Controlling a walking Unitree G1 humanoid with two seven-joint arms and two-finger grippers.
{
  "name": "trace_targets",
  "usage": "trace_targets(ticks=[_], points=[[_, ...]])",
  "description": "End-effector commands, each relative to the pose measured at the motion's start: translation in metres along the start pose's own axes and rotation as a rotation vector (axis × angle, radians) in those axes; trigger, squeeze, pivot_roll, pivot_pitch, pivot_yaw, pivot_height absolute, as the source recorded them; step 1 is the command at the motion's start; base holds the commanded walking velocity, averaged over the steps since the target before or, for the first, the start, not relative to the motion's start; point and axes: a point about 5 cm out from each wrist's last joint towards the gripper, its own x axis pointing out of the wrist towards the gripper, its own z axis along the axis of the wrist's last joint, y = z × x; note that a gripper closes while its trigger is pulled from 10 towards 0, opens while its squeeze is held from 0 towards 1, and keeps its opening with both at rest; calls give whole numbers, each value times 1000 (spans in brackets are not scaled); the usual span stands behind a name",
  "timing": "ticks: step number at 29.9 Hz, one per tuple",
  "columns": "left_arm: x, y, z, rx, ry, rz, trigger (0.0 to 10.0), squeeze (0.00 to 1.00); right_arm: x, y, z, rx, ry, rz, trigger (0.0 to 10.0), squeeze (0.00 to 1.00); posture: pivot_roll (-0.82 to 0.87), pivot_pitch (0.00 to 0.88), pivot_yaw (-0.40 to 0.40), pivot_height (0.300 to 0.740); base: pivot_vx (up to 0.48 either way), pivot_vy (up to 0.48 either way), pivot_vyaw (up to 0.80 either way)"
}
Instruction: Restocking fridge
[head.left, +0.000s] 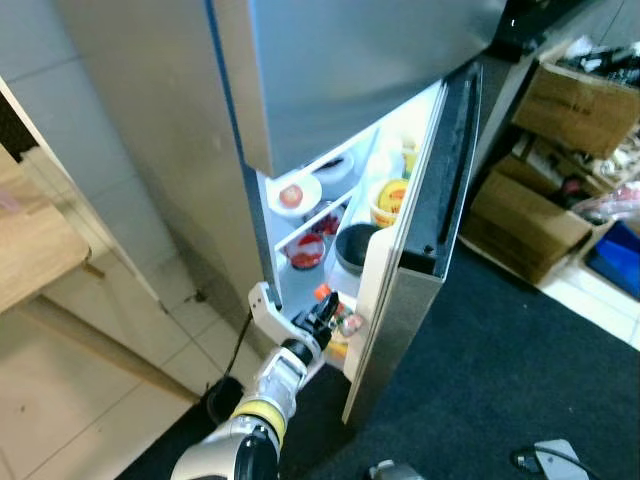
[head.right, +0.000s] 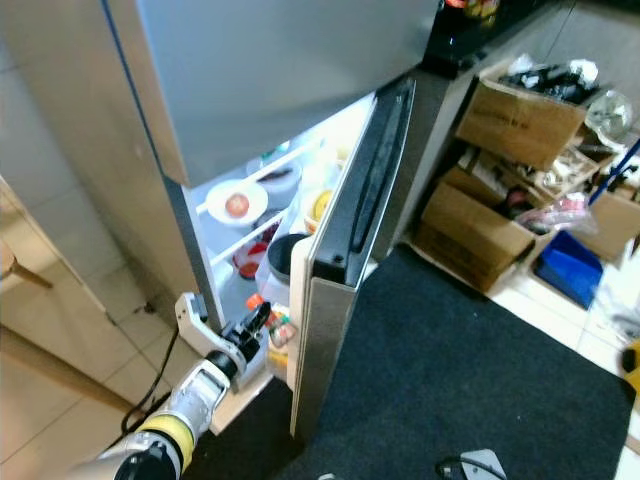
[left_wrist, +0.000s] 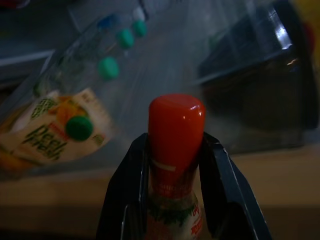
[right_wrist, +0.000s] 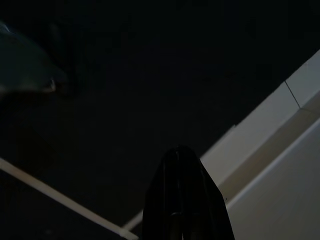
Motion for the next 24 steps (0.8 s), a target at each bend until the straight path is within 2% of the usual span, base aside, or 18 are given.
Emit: trace_targets(ticks=[1, 5, 12, 13, 16, 17, 18, 19, 20, 24], points=[[-1, 0, -6, 21, 27, 5, 10000, 0, -2, 4, -16, 17, 45, 8, 10000, 0, -87, 76, -8, 740, 0, 0, -800], [3, -6, -8, 131, 64, -34, 10000, 0, -3, 10, -26, 25, 73, 18, 10000, 0, -81, 79, 0, 740, 0, 0, -800], [3, -11, -16, 160, 107, -82, 10000, 0, -3, 13, -30, 26, 84, 22, 10000, 0, -75, 82, 9, 740, 0, 0, -800], [3, -16, -23, 165, 147, -130, 10000, 0, -3, 11, -29, 26, 79, 22, 10000, 0, -75, 82, 9, 740, 0, 0, -800], [4, -20, -30, 181, 181, -169, 10000, 0, -3, 10, -28, 25, 74, 21, 10000, 0, -75, 82, 9, 740, 0, 0, -800], [4, -27, -37, 199, 220, -232, 10000, 0, -3, 10, -27, 20, 71, 18, 10000, 0, -78, 80, 4, 740, 0, 0, -800], [4, -27, -37, 199, 220, -232, 10000, 0, -3, 10, -27, 20, 71, 18, 10000, 0, -78, 80, 4, 740, 0, 0, -800], [3, -43, -56, 249, 325, -387, 10000, 0, -3, 9, -23, 17, 50, 12, 10000, 0, -78, 79, 3, 740, 0, -469, 0], [2, -49, -66, 279, 373, -438, 10000, 0, -2, 9, -21, 22, 44, 11, 10000, 0, -78, 79, 3, 740, 0, -469, 0], [2, -56, -77, 317, 426, -473, 10000, 0, -2, 9, -20, 29, 39, 13, 10000, 0, -78, 78, 8, 740, 0, -352, 0]])
